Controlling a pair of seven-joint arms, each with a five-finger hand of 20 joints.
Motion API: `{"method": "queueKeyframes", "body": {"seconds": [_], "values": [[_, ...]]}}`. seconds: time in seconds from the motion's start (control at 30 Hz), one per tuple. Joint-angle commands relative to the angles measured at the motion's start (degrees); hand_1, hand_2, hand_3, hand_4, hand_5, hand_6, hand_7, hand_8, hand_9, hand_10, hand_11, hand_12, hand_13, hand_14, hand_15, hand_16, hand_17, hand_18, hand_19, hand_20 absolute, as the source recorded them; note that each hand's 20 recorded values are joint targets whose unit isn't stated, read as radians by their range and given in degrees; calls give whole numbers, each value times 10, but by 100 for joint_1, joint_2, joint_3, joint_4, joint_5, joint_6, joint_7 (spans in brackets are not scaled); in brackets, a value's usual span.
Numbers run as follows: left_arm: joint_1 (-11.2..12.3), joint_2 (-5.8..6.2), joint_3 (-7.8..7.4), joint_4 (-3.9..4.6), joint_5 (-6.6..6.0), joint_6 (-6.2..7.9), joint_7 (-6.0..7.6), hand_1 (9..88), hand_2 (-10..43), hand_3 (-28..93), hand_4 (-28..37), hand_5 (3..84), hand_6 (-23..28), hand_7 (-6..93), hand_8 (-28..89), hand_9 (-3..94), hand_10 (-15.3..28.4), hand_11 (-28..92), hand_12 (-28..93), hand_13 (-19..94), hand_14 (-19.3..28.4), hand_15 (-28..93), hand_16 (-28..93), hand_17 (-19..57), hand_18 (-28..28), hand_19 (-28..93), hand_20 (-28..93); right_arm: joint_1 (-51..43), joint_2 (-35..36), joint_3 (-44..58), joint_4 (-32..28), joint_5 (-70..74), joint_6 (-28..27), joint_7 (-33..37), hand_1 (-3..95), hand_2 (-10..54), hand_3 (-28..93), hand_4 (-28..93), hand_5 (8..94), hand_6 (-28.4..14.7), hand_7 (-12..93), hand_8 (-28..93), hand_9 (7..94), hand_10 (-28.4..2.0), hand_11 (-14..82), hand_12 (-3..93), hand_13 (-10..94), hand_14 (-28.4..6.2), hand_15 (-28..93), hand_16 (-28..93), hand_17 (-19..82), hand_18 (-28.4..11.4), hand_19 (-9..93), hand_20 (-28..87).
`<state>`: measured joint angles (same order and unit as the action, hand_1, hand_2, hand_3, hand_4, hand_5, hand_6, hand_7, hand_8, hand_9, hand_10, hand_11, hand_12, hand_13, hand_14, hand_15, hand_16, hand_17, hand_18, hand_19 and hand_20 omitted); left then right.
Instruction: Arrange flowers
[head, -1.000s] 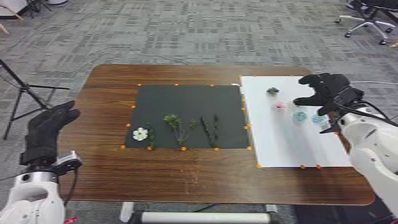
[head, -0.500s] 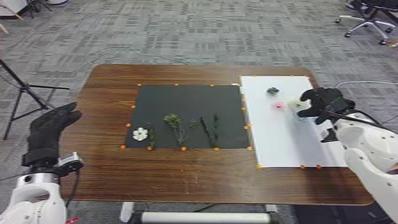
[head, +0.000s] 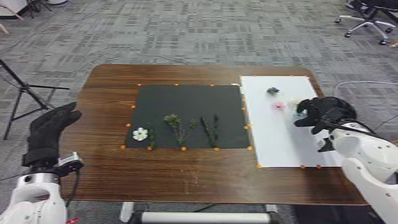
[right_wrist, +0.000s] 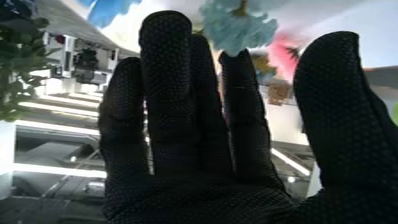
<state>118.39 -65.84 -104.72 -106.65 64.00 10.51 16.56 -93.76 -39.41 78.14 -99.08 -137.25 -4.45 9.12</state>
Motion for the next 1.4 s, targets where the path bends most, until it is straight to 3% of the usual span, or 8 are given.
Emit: {"method": "queueKeyframes", "body": {"seconds": [0.03,0.17,0.23,0.4,0.6,0.77,1.07,1.4], "values": [[-33,-50,37,-19,16,-8,-5,282,8,688,-209,507,32,155,-70,521,143,233,148,420,169,186,33,67,134,137,204,152,-121,-398,268,-156,369,109,413,-95,677,-250,545,2,236,-74,647,-131,187,211,690,-99,461,301,312,-209,638,537],[-32,-60,35,-21,12,-3,-2,282,8,688,-208,507,33,155,-70,521,142,233,149,419,169,186,34,66,134,137,205,226,-140,-566,393,-231,607,146,474,-95,673,-248,584,17,255,-54,696,-119,202,208,717,-84,483,304,326,-206,656,540],[-24,-54,30,-28,0,14,-3,282,8,687,-209,507,33,155,-70,521,142,233,149,419,169,185,33,66,134,137,205,254,-124,-638,444,-213,760,124,544,-95,606,-233,612,18,256,68,740,-104,148,276,735,-77,496,308,337,-202,658,541],[14,-8,-37,-35,1,11,6,283,9,686,-209,508,33,155,-70,521,142,233,148,420,169,185,33,66,134,137,205,519,74,-898,459,-224,1322,182,638,-95,541,-190,717,21,265,90,837,-91,61,352,788,-60,496,319,361,-193,655,544],[75,66,-236,-61,-8,76,7,282,8,687,-208,508,33,154,-70,521,142,233,148,421,169,185,32,67,134,136,203,1217,317,-1088,-95,352,1767,348,632,-95,550,-178,754,20,247,82,868,-92,55,352,816,-51,467,332,371,-189,613,533],[64,54,-266,-23,8,99,19,282,8,688,-210,508,32,155,-70,521,142,233,148,422,169,185,32,69,133,133,201,2113,251,-1502,-601,1043,1891,45,622,-95,562,-180,759,23,248,85,869,-93,54,357,816,-49,465,341,365,-187,604,533],[79,14,-156,-4,-31,190,-3,280,16,685,-217,512,32,157,-70,525,142,234,149,425,169,188,32,69,132,132,202,3778,-1121,-2990,-591,2405,165,-995,612,-95,565,-177,754,31,256,82,865,-86,48,356,790,-41,474,376,346,-180,599,538],[-145,130,-11,77,-11,115,-14,268,36,690,-236,517,31,159,-71,530,142,235,149,427,169,190,31,69,132,134,202,4297,-2648,-4015,320,2577,-1777,-1414,610,-95,564,-178,752,33,260,80,863,-86,45,350,789,-43,473,378,344,-178,595,539]]}}
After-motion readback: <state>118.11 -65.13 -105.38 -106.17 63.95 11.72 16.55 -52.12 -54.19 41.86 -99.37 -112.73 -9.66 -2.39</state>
